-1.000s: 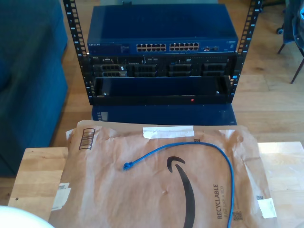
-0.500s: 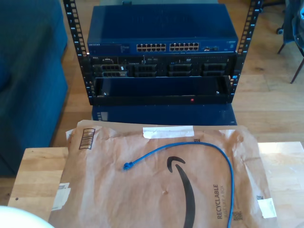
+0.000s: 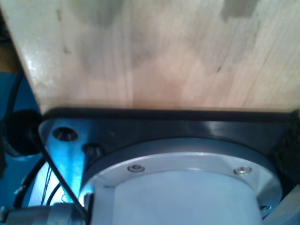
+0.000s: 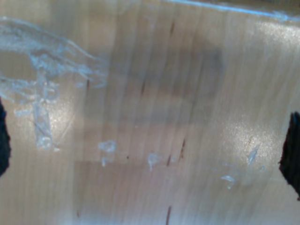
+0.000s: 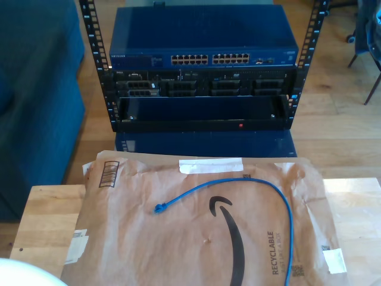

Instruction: Grab the cable and plug it in

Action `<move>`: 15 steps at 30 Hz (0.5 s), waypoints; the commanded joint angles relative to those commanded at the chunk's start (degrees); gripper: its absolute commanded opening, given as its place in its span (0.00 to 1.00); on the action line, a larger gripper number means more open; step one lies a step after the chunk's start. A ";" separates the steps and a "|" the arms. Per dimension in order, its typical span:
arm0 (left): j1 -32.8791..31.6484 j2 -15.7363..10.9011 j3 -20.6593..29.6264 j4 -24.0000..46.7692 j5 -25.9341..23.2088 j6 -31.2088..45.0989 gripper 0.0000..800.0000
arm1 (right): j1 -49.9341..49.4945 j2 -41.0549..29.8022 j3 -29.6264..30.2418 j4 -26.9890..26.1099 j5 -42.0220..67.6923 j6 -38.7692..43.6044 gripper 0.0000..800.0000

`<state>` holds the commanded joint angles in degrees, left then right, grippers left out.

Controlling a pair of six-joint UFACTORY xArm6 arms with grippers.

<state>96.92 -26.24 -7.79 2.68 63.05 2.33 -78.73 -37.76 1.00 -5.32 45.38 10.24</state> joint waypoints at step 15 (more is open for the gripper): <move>0.09 -3.69 -6.24 0.09 10.90 -2.99 1.00 | -0.09 -5.19 -10.37 0.53 16.70 1.67 1.00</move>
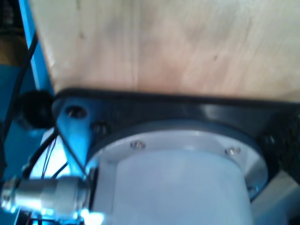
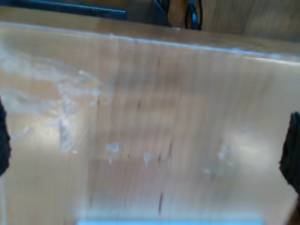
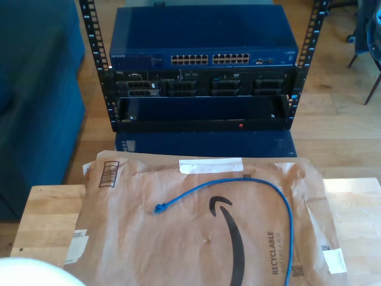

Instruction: Grab the cable and plug it in

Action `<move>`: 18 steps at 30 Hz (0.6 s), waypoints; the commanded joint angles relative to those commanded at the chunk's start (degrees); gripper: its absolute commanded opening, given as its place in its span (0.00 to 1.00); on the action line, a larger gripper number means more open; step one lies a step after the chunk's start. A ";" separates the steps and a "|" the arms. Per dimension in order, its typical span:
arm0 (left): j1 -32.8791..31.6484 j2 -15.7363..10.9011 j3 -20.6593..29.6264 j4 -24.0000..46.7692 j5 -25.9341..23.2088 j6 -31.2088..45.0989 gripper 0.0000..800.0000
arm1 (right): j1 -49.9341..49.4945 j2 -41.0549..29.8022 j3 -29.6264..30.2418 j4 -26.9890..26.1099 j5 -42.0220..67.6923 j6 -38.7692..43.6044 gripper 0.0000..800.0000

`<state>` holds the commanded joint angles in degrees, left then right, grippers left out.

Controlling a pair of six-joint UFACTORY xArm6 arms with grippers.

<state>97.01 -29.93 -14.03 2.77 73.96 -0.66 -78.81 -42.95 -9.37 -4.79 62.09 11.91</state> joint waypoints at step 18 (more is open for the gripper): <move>-22.24 -1.23 -18.81 -5.63 17.76 -25.58 1.00 | 23.30 2.81 -17.32 0.09 1.49 35.78 0.99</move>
<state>74.77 -31.16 -32.85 -2.86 91.71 -26.24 -55.52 -40.13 -26.69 -4.70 63.58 47.69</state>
